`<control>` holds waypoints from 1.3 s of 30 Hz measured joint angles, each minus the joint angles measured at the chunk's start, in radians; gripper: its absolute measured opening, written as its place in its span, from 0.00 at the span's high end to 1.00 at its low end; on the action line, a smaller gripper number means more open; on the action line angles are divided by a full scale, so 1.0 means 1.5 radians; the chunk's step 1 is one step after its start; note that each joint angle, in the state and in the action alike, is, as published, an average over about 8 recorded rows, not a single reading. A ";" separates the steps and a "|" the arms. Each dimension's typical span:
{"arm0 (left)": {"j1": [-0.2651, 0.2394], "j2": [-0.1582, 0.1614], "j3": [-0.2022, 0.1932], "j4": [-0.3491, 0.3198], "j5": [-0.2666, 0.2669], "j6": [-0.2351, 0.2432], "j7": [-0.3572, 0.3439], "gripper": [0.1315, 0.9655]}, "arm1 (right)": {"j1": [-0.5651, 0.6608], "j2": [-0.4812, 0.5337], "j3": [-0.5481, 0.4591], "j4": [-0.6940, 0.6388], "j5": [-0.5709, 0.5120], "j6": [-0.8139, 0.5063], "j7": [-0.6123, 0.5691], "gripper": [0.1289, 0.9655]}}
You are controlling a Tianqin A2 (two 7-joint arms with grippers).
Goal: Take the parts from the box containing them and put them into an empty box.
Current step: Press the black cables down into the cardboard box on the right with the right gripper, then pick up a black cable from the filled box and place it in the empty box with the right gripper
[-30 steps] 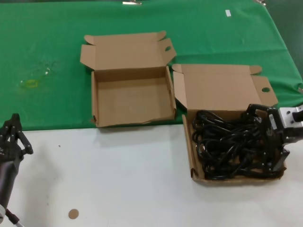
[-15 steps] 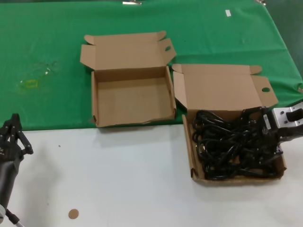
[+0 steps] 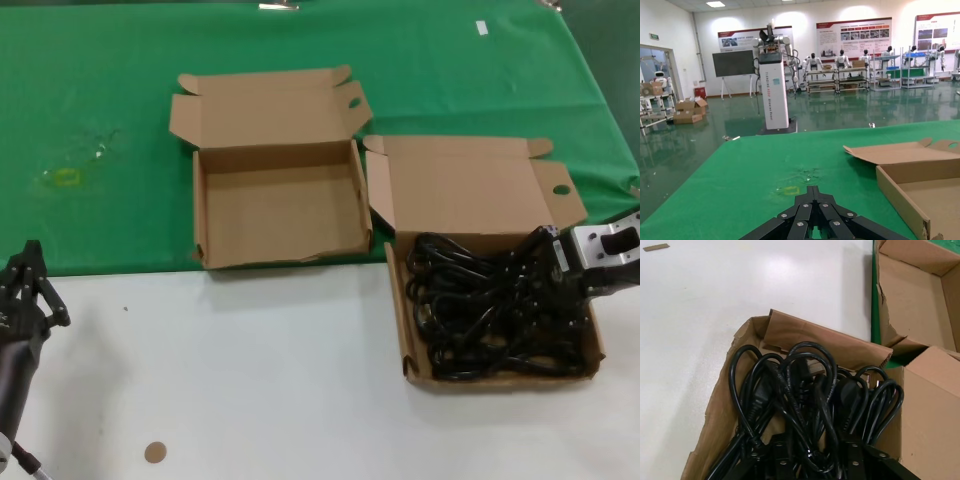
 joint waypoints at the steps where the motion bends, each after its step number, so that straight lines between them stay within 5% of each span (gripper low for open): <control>1: 0.000 0.000 0.000 0.000 0.000 0.000 0.000 0.99 | 0.000 0.000 0.001 0.000 -0.001 -0.001 0.001 0.71; 5: 0.000 0.000 0.000 0.000 0.000 0.000 0.000 0.99 | -0.002 0.000 0.003 0.002 -0.005 -0.003 0.005 0.71; 13: 0.000 0.000 0.000 0.000 0.000 0.000 0.000 0.99 | -0.008 0.008 0.007 0.019 -0.010 -0.012 0.019 0.86; 28: 0.000 0.000 0.000 0.000 0.000 0.000 0.000 0.99 | 0.020 0.025 0.020 0.057 -0.008 -0.061 0.070 0.88; 39: 0.000 0.000 0.000 0.000 0.000 0.000 0.000 0.99 | 0.116 -0.028 0.016 0.029 -0.019 -0.077 0.092 0.90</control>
